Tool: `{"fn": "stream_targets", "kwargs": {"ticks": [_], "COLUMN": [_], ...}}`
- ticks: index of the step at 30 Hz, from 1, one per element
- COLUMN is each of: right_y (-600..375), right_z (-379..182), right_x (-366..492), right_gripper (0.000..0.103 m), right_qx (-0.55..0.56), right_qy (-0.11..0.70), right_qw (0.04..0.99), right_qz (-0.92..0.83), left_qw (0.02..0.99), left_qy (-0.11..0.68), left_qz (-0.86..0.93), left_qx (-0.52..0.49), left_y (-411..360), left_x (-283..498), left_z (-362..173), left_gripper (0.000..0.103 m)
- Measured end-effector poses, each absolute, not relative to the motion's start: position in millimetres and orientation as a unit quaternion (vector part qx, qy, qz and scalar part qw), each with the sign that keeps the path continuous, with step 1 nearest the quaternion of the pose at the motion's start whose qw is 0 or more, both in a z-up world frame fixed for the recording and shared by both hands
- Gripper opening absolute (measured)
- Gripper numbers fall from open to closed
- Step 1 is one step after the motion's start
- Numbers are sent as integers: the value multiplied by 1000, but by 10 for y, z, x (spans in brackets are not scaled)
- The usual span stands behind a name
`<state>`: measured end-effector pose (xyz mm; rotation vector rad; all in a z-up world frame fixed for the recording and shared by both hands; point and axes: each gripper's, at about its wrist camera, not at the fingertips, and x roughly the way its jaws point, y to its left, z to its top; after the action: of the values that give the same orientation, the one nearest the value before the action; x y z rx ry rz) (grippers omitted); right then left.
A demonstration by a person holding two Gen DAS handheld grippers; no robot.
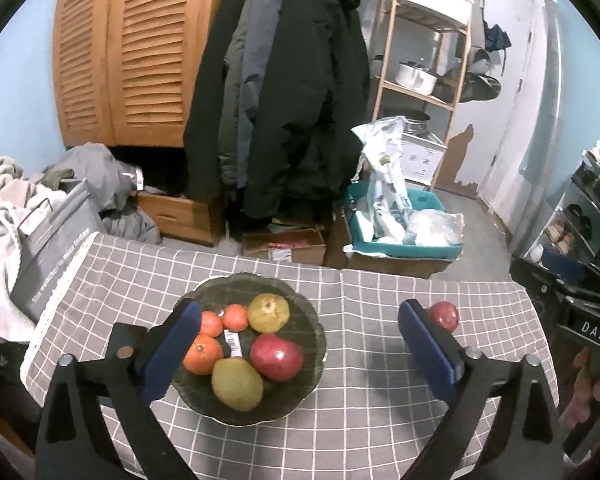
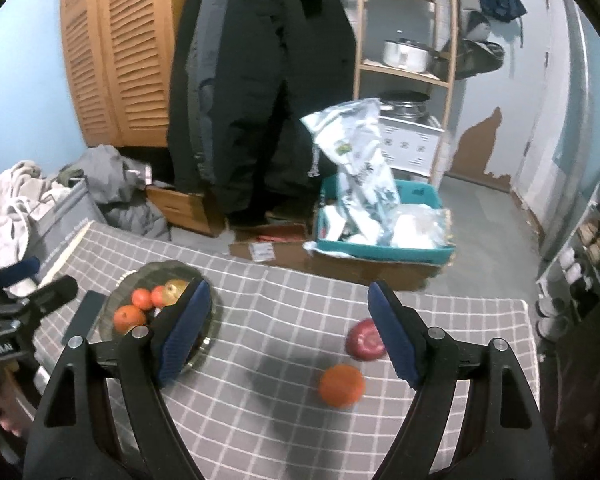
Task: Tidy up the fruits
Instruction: 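Move both tools back from the bowl toward the red apple and orange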
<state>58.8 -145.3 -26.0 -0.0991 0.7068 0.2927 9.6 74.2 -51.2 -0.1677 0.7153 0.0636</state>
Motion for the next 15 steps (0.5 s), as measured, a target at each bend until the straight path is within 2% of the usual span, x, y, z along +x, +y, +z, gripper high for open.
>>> {"fn": "stream_targets", "kwargs": {"ticks": [15], "right_y": [-2308], "right_z": [-318], "right_x": [463], "right_gripper": [80], "right_qx": [-34], "right_qy": [348], "right_qw": [934], "right_qz": [69], "left_qw": [930], "left_qy": [364], "left_qz": [-11], "left_qx": [-49], "left_y": [154], "left_x": [271], "left_z": [-465], "left_gripper": [101]}}
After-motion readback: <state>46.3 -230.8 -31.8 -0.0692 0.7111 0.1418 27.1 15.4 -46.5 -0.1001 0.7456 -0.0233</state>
